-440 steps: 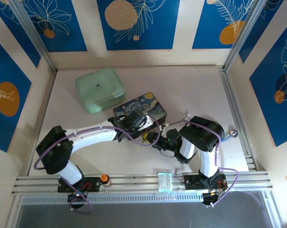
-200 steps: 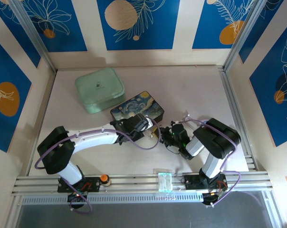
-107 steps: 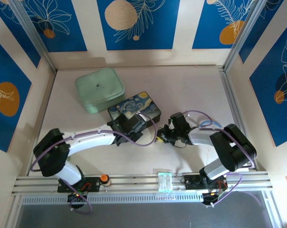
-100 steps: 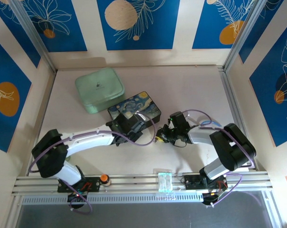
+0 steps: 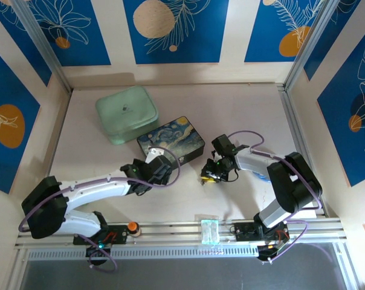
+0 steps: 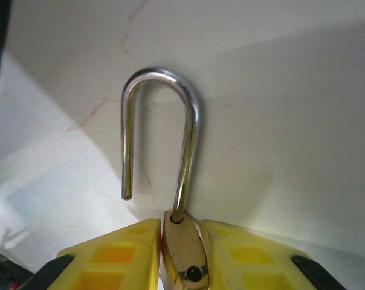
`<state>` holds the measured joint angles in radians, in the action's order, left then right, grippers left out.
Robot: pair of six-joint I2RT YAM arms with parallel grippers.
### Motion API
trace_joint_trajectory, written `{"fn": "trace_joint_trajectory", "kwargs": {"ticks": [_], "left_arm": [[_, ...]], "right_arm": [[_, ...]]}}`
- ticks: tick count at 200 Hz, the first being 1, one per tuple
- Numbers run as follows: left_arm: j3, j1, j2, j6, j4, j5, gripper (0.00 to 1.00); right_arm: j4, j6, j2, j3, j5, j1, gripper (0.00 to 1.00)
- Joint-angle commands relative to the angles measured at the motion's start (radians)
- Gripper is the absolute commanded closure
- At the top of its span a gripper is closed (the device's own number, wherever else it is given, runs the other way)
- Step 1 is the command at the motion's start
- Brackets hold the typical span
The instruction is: Unlock the padlock with the key
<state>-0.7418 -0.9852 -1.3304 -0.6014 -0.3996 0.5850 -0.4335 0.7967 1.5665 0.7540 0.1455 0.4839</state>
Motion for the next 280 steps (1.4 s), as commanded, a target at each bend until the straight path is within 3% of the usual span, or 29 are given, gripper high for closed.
{"fn": "trace_joint_trajectory", "kwargs": {"ticks": [1, 53, 97, 166, 194, 240, 269, 280], "left_arm": [[0.052, -0.016, -0.008, -0.095, 0.037, -0.017, 0.00], [0.056, 0.006, -0.037, -0.061, 0.041, 0.066, 0.00], [0.058, 0.084, -0.053, -0.048, 0.039, 0.077, 0.00], [0.083, 0.251, -0.009, 0.092, 0.124, -0.005, 0.00], [0.097, 0.259, 0.059, 0.161, 0.169, -0.164, 0.00], [0.219, 0.261, 0.294, 0.185, 0.204, -0.173, 0.00], [0.204, 0.284, 0.394, 0.297, 0.215, -0.108, 0.01], [0.180, 0.326, 0.422, 0.326, 0.208, -0.075, 0.01]], "right_arm": [[-0.240, -0.052, 0.030, 0.013, -0.121, -0.005, 0.73], [-0.289, -0.068, 0.038, 0.049, -0.174, 0.009, 0.72], [-0.359, -0.066, 0.043, 0.097, -0.262, 0.046, 0.64], [-0.383, -0.089, 0.013, 0.110, -0.313, 0.058, 0.55], [-0.307, -0.105, -0.060, 0.090, -0.236, 0.051, 0.54], [-0.267, -0.140, -0.247, 0.090, -0.362, 0.061, 0.32], [-0.191, -0.183, -0.418, 0.088, -0.408, 0.056, 0.29], [-0.149, -0.207, -0.471, 0.081, -0.431, 0.051, 0.17]]}}
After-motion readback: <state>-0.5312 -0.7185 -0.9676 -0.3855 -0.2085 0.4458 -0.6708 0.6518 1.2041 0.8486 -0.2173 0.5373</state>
